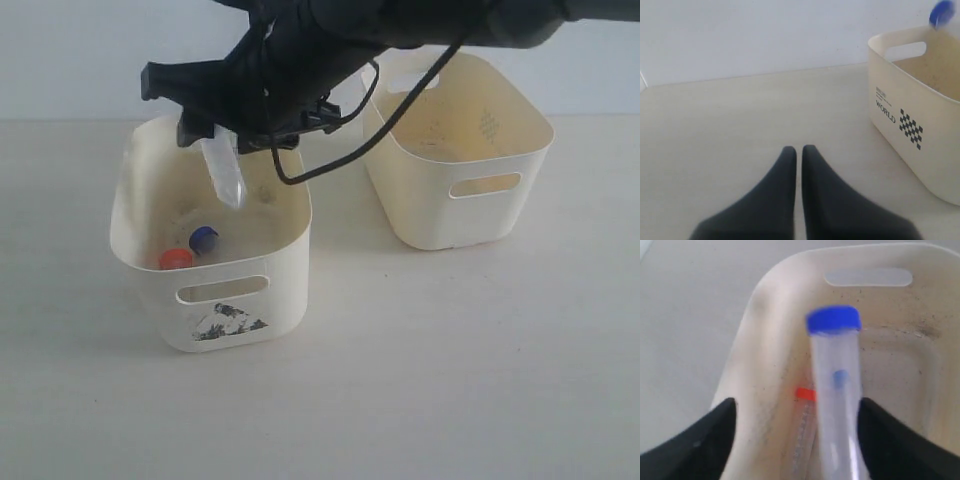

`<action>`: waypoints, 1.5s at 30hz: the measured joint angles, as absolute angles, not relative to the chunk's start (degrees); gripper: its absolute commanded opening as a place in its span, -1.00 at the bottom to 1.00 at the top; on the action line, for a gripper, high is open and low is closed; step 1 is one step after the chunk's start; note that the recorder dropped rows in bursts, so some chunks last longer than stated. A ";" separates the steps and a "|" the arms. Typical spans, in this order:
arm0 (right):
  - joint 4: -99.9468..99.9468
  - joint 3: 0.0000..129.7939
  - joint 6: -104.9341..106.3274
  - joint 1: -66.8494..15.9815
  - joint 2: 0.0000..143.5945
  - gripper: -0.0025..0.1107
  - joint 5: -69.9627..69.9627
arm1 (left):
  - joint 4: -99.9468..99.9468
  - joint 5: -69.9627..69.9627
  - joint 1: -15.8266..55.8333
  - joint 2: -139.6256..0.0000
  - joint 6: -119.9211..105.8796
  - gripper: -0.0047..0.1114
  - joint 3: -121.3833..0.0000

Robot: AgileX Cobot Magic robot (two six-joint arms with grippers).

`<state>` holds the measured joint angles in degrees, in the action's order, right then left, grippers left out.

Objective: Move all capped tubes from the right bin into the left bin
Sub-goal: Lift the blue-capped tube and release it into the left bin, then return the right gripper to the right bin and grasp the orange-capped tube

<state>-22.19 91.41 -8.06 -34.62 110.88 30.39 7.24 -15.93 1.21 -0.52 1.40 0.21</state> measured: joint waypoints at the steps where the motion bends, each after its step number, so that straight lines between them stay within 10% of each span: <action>1: -22.34 91.30 -8.06 -34.62 111.41 0.42 30.39 | 7.24 -15.93 1.21 -0.52 1.40 -0.84 0.21; 13: -21.93 92.01 -7.43 -34.06 112.18 -0.96 31.87 | 7.24 -15.93 1.21 -0.52 1.40 -0.84 0.21; 30: -21.14 112.87 5.19 -5.34 114.86 -0.93 53.19 | 7.24 -15.93 1.21 -0.52 1.40 -0.84 0.21; 45: -28.90 134.14 11.64 -0.81 139.69 -0.83 69.47 | 7.24 -15.93 1.21 -0.52 1.40 -0.84 0.21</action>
